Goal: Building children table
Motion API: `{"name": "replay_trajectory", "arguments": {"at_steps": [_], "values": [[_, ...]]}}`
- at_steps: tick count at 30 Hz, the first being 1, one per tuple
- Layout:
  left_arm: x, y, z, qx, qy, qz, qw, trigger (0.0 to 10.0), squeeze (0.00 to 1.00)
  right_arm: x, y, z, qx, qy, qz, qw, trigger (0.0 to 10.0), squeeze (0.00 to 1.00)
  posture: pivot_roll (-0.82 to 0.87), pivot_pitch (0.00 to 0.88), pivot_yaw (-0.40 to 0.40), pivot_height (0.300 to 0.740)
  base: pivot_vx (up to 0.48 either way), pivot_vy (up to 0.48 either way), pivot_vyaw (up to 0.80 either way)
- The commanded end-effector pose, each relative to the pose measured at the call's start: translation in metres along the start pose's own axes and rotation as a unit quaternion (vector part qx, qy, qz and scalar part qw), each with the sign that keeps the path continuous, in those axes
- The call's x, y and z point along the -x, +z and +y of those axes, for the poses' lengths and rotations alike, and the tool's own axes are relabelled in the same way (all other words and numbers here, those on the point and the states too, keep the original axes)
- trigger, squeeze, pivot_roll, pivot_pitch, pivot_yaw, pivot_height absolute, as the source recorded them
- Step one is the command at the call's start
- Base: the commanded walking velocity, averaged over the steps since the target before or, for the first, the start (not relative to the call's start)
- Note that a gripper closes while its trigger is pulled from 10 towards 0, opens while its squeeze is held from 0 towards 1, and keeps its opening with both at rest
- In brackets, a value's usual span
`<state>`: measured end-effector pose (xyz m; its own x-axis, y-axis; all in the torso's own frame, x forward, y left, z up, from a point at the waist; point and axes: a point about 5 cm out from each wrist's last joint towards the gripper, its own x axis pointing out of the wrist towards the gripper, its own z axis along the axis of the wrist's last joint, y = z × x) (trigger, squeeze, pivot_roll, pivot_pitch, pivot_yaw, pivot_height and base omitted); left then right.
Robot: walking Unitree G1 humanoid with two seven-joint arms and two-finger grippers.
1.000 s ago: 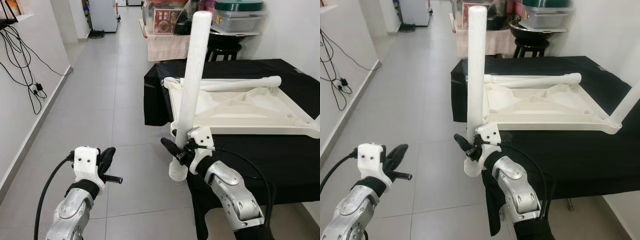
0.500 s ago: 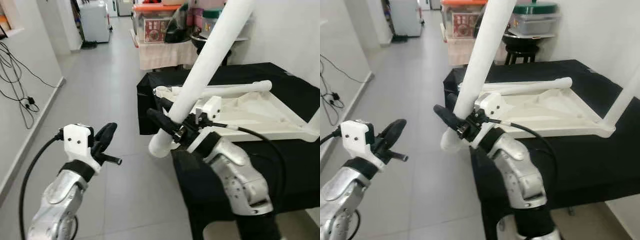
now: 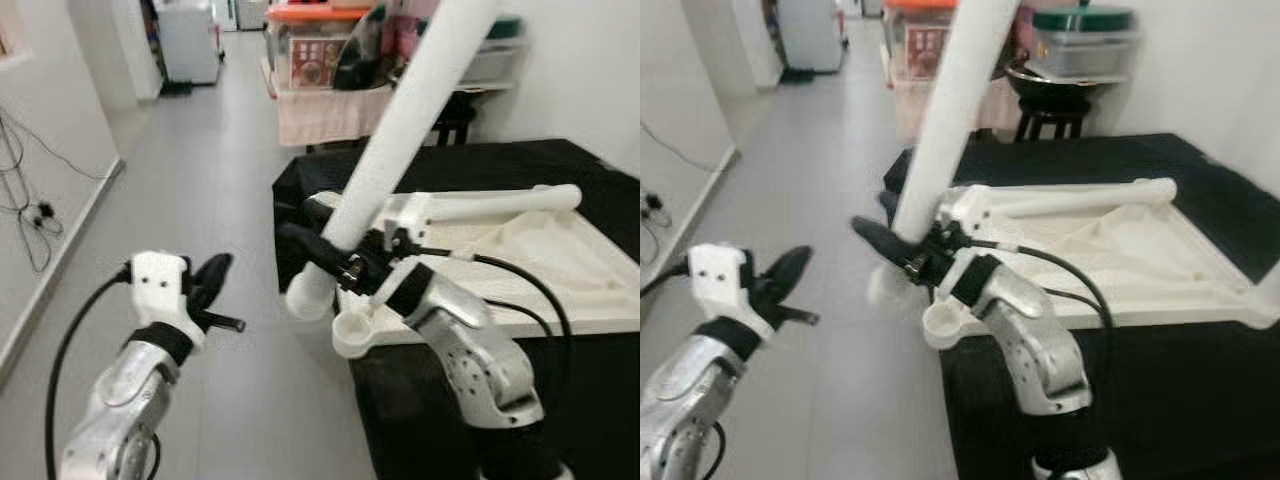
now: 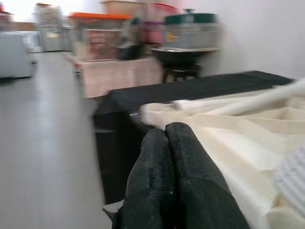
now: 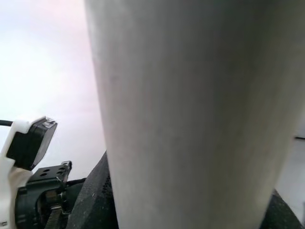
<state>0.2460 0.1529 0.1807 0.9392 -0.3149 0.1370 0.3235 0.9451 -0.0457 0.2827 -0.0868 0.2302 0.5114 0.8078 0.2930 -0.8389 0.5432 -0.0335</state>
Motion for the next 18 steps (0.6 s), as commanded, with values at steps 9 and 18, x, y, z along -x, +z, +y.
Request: {"name": "replay_trajectory", "arguments": {"at_steps": [9,18], "values": [[0.012,-0.021,-0.022,0.003,-0.086,0.078,0.993,10.0,0.00,0.010,0.001,-0.007,0.005,0.022,0.020,1.000,10.0,0.00,0.03,0.000,0.006,0.740,0.000,0.213,0.00],[0.021,-0.019,-0.025,-0.003,-0.122,0.082,0.989,10.0,0.00,0.023,0.007,-0.024,0.027,0.020,0.048,0.998,10.0,0.00,0.03,0.000,0.009,0.740,0.000,0.160,0.00]]}}
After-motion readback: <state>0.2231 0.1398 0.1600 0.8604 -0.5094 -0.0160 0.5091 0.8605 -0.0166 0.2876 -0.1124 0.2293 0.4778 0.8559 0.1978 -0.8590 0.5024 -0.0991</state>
